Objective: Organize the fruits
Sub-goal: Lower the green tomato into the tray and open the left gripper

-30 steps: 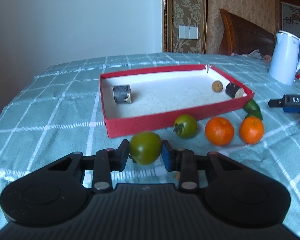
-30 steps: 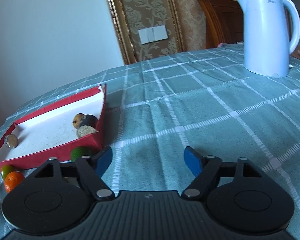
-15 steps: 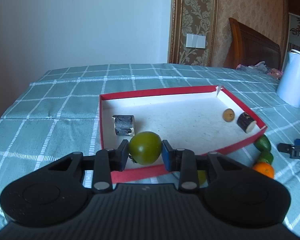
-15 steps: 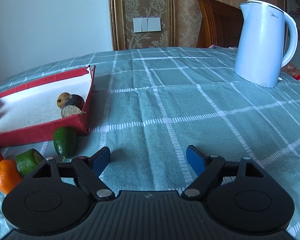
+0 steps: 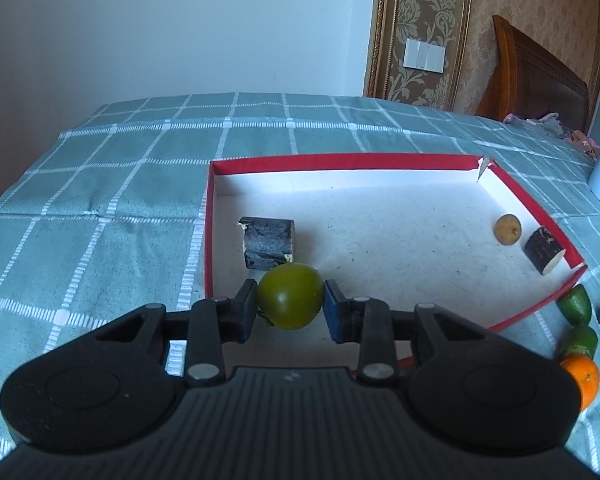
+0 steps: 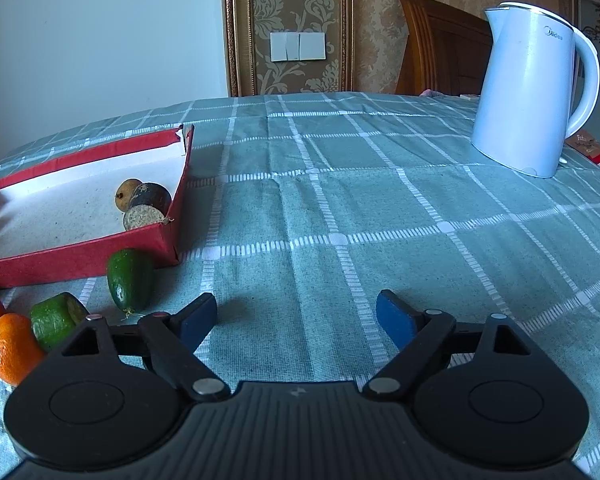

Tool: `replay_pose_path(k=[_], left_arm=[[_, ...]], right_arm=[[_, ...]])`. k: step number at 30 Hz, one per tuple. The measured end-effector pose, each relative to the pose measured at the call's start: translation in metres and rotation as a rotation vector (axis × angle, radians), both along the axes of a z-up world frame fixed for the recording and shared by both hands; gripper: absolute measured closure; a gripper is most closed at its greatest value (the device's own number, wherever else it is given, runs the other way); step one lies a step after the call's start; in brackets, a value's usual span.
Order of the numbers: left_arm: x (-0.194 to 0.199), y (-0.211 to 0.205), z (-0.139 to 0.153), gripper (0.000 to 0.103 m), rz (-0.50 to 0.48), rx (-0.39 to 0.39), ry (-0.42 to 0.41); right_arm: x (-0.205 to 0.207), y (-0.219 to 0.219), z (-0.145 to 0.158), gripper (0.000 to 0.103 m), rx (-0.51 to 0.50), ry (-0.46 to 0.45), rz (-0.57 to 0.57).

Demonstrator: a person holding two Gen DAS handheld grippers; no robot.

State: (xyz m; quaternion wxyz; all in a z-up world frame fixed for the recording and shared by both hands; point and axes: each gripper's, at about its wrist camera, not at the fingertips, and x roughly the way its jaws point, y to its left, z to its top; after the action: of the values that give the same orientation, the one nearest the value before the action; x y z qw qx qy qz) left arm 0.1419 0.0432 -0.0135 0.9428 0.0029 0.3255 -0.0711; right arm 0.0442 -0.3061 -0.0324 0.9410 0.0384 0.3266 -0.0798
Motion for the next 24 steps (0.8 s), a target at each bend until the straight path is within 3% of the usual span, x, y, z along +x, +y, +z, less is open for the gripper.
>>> replay_pose_path(k=[10, 14, 20, 22, 24], left_arm=[[-0.004, -0.015, -0.010, 0.070, -0.011, 0.074, -0.034], [-0.004, -0.016, -0.011, 0.067, -0.014, 0.070, -0.036], [-0.013, -0.020, -0.008, 0.049, -0.012, 0.083, -0.064], [-0.021, -0.018, -0.005, 0.027, -0.003, 0.085, -0.094], [-0.029, -0.015, -0.002, 0.026, -0.014, 0.060, -0.106]], right_arm=[[0.000, 0.000, 0.000, 0.015, 0.000, 0.000, 0.000], [0.000, 0.000, 0.000, 0.015, 0.000, 0.000, 0.000], [0.000, 0.000, 0.000, 0.015, 0.000, 0.000, 0.000], [0.000, 0.000, 0.000, 0.015, 0.000, 0.000, 0.000], [0.000, 0.000, 0.000, 0.014, 0.000, 0.000, 0.000]])
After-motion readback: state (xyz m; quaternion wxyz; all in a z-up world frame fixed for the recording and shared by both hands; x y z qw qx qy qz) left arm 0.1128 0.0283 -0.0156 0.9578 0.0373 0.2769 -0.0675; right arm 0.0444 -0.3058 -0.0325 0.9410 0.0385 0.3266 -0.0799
